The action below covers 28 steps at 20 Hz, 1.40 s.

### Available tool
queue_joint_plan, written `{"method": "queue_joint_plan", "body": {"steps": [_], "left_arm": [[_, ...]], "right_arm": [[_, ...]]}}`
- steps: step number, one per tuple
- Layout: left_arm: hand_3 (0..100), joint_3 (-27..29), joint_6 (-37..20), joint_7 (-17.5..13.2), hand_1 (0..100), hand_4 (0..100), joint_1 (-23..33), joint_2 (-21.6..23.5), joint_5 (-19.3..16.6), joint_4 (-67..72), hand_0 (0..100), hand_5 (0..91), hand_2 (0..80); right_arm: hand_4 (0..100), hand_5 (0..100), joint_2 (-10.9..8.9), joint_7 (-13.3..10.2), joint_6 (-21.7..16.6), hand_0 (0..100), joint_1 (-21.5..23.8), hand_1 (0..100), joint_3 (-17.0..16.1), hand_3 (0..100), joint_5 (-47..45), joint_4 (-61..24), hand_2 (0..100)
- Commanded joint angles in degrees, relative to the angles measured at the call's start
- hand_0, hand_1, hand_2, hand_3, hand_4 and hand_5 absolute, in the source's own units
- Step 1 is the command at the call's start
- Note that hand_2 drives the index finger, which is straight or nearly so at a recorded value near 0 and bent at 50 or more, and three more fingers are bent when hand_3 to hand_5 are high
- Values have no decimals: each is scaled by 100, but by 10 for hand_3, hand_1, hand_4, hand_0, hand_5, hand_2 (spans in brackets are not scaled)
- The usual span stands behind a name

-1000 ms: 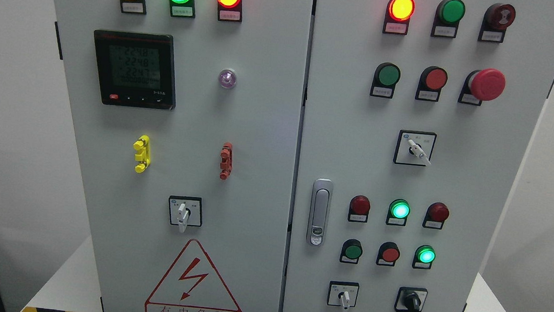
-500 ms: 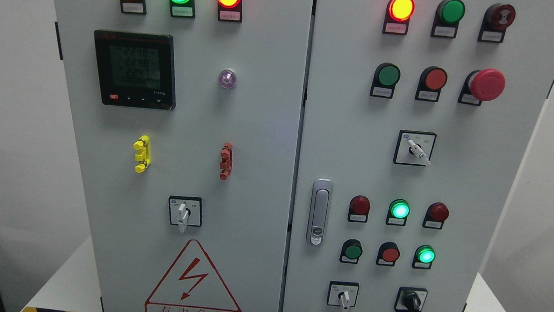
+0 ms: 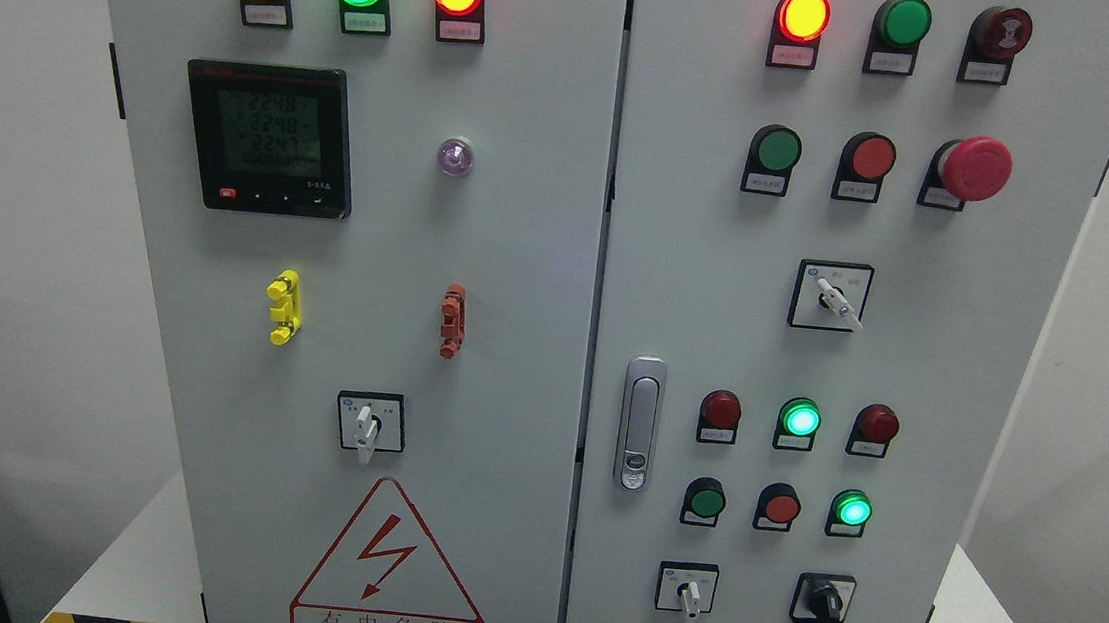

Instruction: Turn on light switch 1

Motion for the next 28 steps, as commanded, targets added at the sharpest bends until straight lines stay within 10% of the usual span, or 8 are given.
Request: {"method": "queue_joint_plan", "body": {"steps": [1,11,28], "left_arm": [[508,354,-53,-100,173,625,42,152,197,-2952,353,348,241],[566,-181,667,-215,227,675,-361,55,135,-4834,249,423,317],[701,-1666,1598,1005,366,818,-1522,-419,-523,-5020,162,657,421]], "right_arm": [[0,0,1,4,0,0,0,0,-5,0,0,0,0],[0,0,1,4,0,0,0,0,-5,0,0,0,0],[0,0,1,4,0,0,0,0,-5,0,0,0,0]]}}
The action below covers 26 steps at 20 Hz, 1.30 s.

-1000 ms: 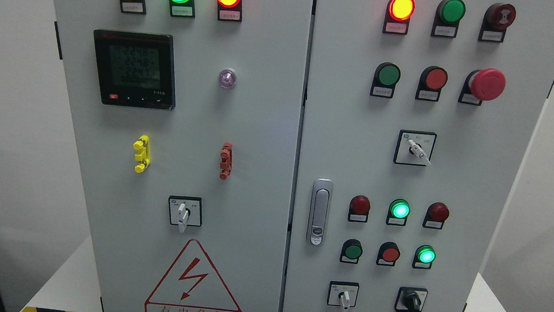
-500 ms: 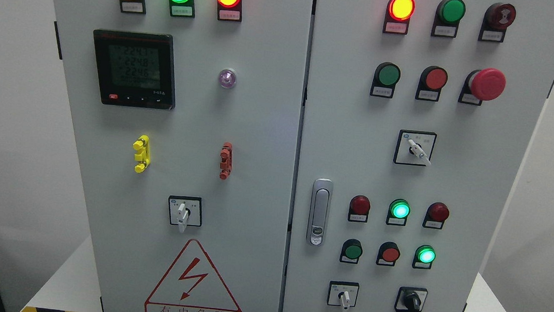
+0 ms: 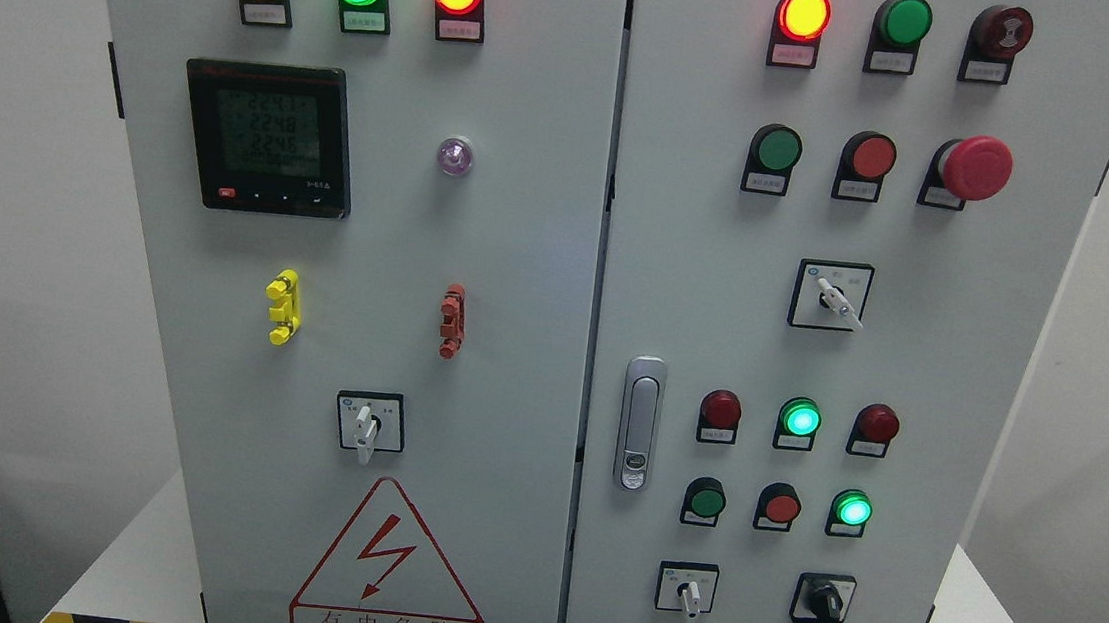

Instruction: Turn on light switch 1

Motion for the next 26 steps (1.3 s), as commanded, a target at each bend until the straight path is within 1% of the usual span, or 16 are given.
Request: {"method": "queue_joint_plan", "body": {"steps": [1,3,5,8,11,16,18,22,26], "left_arm": [[707,-1010,303,462,377,823,-307,-389,-379,-545,158,666,427],[732,-1037,549,533,405,842,-404,-408,-591,-545,145,683,454],[744,-1107,742,612,412,853,-483,-417,-618,-545,138,695,463],[759,-1230,1146,998,425,862,-562,-434,-627,-545,130,701,475],[790,-1257,1437,1324,471,877,-606,-443,-618,-536,124,716,492],[822,-1327,1543,1394,552,881,-641,-460,-600,-519,110,730,494],[824,-1328,1613,1535,587,882,-816,-469,-583,-501,102,725,490],[838,-1328,1920,1553,597,886,-1081,-504,-565,-484,97,738,495],[851,-1301,1973,1562,595,894,-1203,-522,-530,-466,97,760,502]], "right_arm": [[0,0,-8,4,0,0,0,0,-3,0,0,0,0],[0,0,1,4,0,0,0,0,-3,0,0,0,0],[0,0,1,4,0,0,0,0,-3,0,0,0,0],[0,0,1,4,0,0,0,0,-3,0,0,0,0],[0,0,1,4,0,0,0,0,-3,0,0,0,0],[0,0,1,4,0,0,0,0,-3,0,0,0,0],[0,0,1,4,0,0,0,0,6,0,0,0,0],[0,0,1,4,0,0,0,0,-3,0,0,0,0],[0,0,1,4,0,0,0,0,6,0,0,0,0]]}}
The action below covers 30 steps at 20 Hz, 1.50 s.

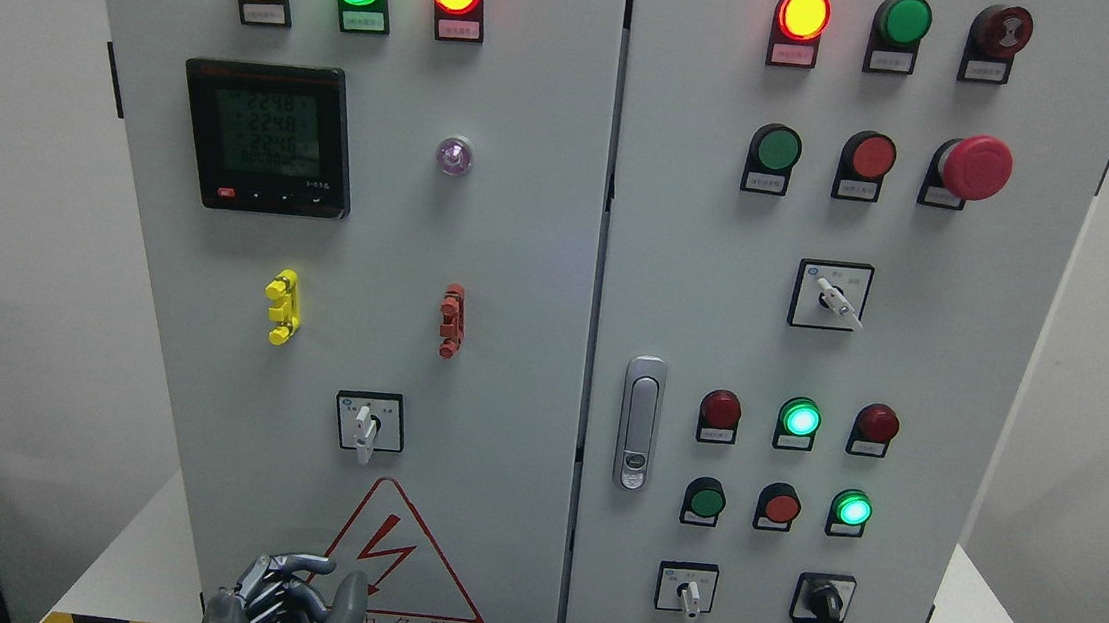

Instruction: Turn on light switch 1

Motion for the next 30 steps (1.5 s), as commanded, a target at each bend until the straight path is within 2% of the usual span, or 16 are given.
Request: {"method": "queue_joint_plan", "body": {"steps": [1,5,9,12,30], "left_arm": [[856,-130,169,29,594,896,-315,-90,31,-13,97,766,503],[867,-112,723,293,594,903,-676,-142,31,-4,99,774,504],[885,-103,768,346,603,914,-738,-151,31,5,103,776,522],[885,-112,829,714,607,917,-878,-169,31,5,105,784,523],[884,-147,1207,926,655,917,-1388,-239,119,162,110,803,518]], "right_arm": [[0,0,1,5,1,0,0,0,-4,0,0,0,0],[0,0,1,-4,1,0,0,0,-4,0,0,0,0],[0,0,1,5,1,0,0,0,5,0,0,0,0],[0,0,-8,5,1,0,0,0,-4,0,0,0,0],[0,0,1,5,1,0,0,0,5,0,0,0,0]]}}
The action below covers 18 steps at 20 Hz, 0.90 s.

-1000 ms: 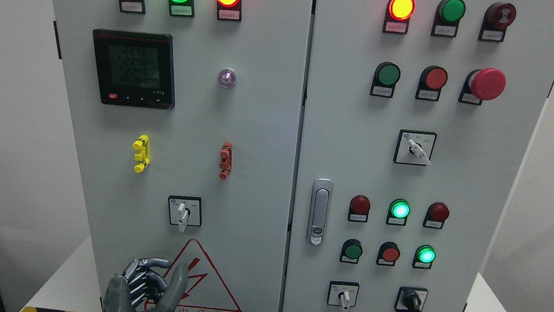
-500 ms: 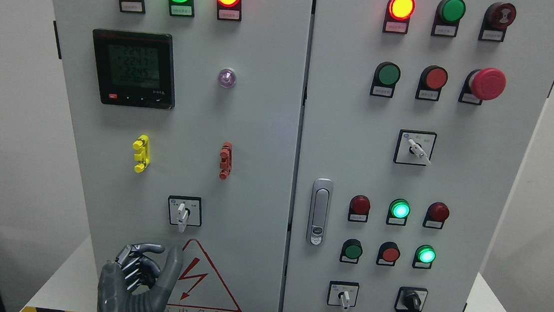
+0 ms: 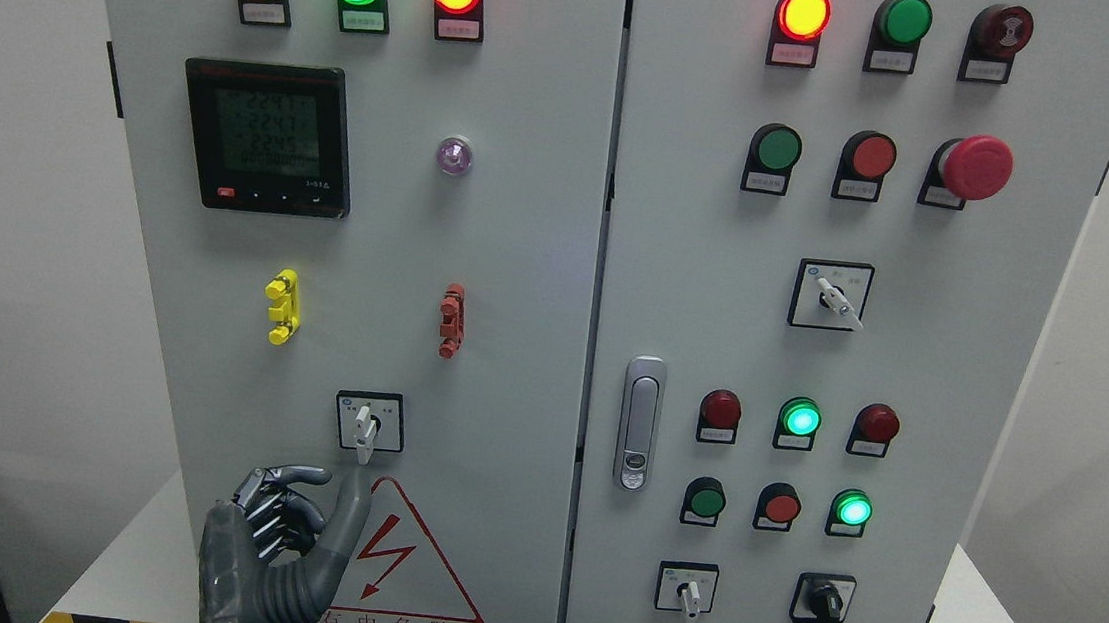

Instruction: Turn on light switch 1

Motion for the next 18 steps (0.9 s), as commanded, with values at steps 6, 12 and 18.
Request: {"method": "queue_joint_plan", "body": {"steps": [6,12,18], "left_arm": [[885,-34,88,7,658,917,-261,-78,151,204,116,809,518],[887,-34,131,-2,659,918,-367,-78,151,283,120,810,528],[891,-34,299,-2,658,921,-428,-87,142,292,124,810,533]], "right_arm": [[0,0,-7,5,1,0,0,0,4,0,0,0,0],[0,0,-7,5,1,0,0,0,4,0,0,0,0],[0,0,2,5,1,0,0,0,4,0,0,0,0]]}}
